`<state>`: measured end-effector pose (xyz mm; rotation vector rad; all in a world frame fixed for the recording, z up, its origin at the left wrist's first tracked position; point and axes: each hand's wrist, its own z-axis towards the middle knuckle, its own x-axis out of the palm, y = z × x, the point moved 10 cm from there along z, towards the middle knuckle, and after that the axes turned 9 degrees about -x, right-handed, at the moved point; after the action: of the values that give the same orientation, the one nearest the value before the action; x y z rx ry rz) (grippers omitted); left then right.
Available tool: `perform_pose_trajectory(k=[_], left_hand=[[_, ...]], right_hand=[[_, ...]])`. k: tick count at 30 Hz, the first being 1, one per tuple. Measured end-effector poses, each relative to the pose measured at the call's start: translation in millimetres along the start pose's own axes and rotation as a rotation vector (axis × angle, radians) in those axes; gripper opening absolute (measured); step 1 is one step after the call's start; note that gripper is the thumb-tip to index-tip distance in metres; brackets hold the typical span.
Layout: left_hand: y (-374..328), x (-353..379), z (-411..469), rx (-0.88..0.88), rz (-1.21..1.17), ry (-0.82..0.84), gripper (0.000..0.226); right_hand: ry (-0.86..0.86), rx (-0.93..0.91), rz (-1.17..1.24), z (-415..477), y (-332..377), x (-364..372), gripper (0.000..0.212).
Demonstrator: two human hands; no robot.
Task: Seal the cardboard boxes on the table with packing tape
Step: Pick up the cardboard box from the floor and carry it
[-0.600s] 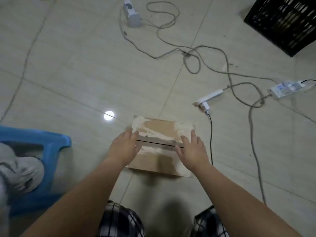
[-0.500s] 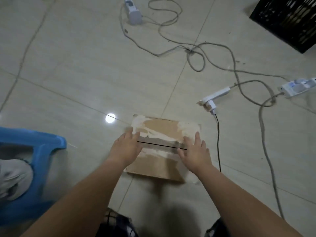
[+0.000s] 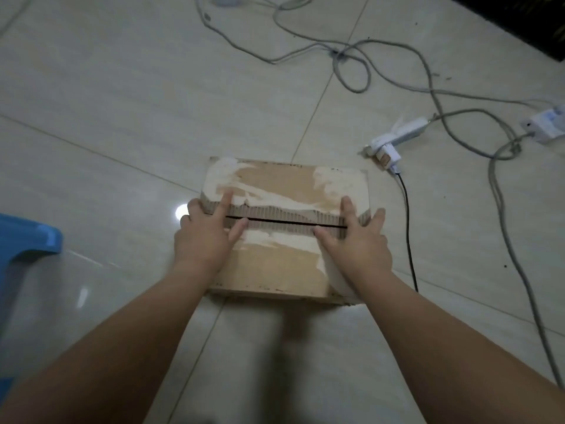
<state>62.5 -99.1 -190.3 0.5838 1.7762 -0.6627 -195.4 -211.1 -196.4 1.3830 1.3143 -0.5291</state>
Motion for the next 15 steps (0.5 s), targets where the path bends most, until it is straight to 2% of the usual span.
perform_pose_trajectory(k=[3, 6, 11, 15], left_hand=[[-1, -1, 2, -0.058, 0.001, 0.046, 0.068], [-18, -17, 12, -0.071, 0.036, -0.006, 0.068], [-52, -59, 28, -0.041, -0.005, -0.084, 0.065], [-75, -119, 27, -0.026, -0.086, -0.107, 0.064]], right_hand=[[0.002, 0.104, 0.036, -3, -3, 6, 0.080], [-0.056, 0.111, 0.052, 7, 0, -8, 0.075], [-0.120, 0.043, 0.036, 23, 11, -60, 0.070], [-0.188, 0.011, 0.038, 23, 32, -129, 0.066]])
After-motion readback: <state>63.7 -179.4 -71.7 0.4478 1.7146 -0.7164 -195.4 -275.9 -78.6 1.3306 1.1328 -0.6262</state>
